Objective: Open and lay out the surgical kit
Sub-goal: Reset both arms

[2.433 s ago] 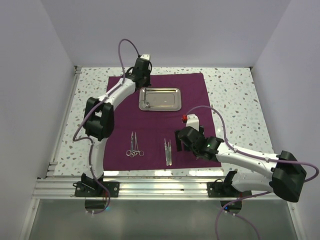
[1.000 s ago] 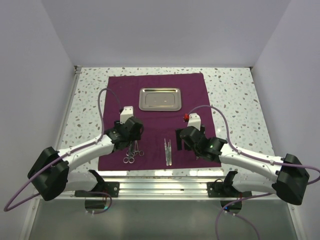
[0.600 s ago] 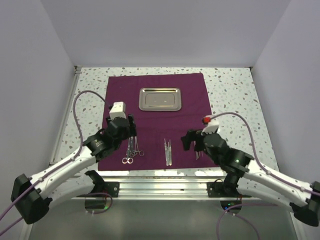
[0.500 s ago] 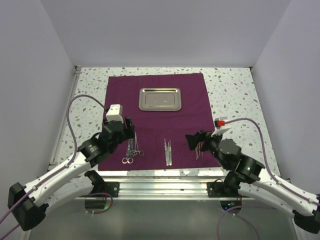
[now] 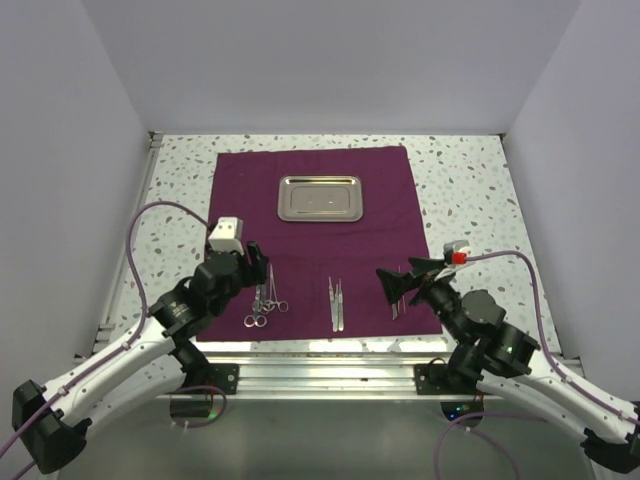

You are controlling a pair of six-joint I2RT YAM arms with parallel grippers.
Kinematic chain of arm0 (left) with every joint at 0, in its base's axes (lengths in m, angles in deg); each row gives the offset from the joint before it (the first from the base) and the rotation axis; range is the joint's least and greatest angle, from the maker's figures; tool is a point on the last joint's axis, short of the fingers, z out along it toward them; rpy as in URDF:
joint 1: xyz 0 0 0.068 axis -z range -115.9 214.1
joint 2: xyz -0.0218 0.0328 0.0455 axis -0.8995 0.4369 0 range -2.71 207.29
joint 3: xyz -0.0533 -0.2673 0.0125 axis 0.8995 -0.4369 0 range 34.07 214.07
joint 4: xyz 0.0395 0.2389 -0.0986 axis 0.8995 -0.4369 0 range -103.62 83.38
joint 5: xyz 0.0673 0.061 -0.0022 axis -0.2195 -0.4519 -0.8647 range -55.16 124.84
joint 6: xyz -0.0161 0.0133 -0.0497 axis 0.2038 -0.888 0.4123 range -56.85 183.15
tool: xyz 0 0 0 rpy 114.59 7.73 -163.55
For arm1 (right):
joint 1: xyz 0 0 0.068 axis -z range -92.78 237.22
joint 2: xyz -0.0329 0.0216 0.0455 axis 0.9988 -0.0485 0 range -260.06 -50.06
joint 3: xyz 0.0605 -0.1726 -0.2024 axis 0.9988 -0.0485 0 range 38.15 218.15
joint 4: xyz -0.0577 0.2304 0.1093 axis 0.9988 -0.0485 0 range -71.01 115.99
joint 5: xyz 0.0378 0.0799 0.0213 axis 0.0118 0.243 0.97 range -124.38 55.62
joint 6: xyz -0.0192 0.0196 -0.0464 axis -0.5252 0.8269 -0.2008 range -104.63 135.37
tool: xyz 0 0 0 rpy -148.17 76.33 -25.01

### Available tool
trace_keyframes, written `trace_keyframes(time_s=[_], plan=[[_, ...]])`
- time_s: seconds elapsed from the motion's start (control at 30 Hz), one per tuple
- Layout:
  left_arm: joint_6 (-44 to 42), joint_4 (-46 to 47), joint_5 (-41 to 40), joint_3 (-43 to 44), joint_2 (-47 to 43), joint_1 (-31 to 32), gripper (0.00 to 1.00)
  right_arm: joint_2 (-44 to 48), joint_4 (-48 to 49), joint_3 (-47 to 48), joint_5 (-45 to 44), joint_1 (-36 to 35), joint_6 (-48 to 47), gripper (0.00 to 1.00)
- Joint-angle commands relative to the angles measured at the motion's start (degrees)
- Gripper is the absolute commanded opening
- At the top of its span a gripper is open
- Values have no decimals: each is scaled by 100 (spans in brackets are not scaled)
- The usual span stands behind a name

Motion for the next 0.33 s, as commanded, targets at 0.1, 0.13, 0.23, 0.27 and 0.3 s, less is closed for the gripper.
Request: trace_keyframes(time_s=[0.1,0.13,0.23,0.27,0.3], plan=[[-97,265,-81,39,79,32,66,-56,333,-4,-92,-17,-211,98],[-106,256,-63,57,123,24,66,-56,342,5,-92,-17,-220,99],[-53,186,-81,144,308,24,66,5,412,-39,-109,-26,-290,98],[-44,186,-81,179,351,32,66,5,290,-13,-179,-17,-290,98],[-36,177,-150,188,361,32,67,31,211,31,-293,-17,-221,98]])
